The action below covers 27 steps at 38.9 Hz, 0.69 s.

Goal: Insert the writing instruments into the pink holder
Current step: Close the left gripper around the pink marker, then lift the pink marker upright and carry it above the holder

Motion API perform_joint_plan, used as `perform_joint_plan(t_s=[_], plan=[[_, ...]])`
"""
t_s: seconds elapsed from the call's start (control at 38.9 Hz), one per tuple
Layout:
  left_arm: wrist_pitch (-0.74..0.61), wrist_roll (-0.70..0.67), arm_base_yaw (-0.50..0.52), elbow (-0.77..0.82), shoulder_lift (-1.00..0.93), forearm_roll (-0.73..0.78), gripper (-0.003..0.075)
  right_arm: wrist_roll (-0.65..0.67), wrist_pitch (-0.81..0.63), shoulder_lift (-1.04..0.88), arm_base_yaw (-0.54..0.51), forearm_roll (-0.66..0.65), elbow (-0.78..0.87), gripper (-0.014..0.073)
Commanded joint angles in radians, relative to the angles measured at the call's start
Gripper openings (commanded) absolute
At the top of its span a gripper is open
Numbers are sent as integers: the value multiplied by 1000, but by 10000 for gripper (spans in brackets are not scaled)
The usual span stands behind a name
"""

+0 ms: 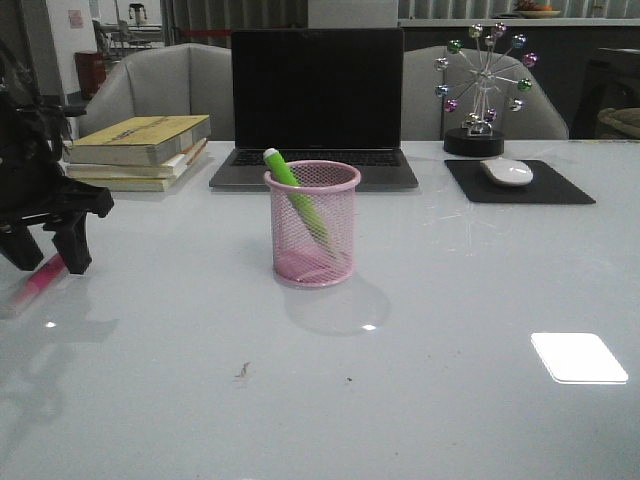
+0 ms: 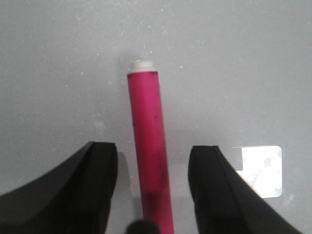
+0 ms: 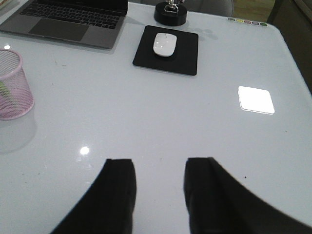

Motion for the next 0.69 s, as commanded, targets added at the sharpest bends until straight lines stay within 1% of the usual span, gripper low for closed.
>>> perform_joint_plan(t_s=[0.0,0.26,0.31,0.39,0.62,0.67], plan=[[-11,-2,-6,-30,-41,-4,393,-2,-80,6,-5,-4,-24,377],[1,-2,-6,-30,-16,-4,393,-2,-80,6,-5,-4,-24,377],[9,-2,-6,-30,-11,-4,381,-2,-80,6,-5,-4,-24,377],[23,-2,-6,-30,-2,-4,328,-2,-80,6,-5,-4,-24,377],[34,-2,-6,-30,3,-4,89,-2,-80,6,-5,-4,-24,377],[34,-2,-6,-30,3,-7,98,-2,-80,6,-5,-4,-24,377]])
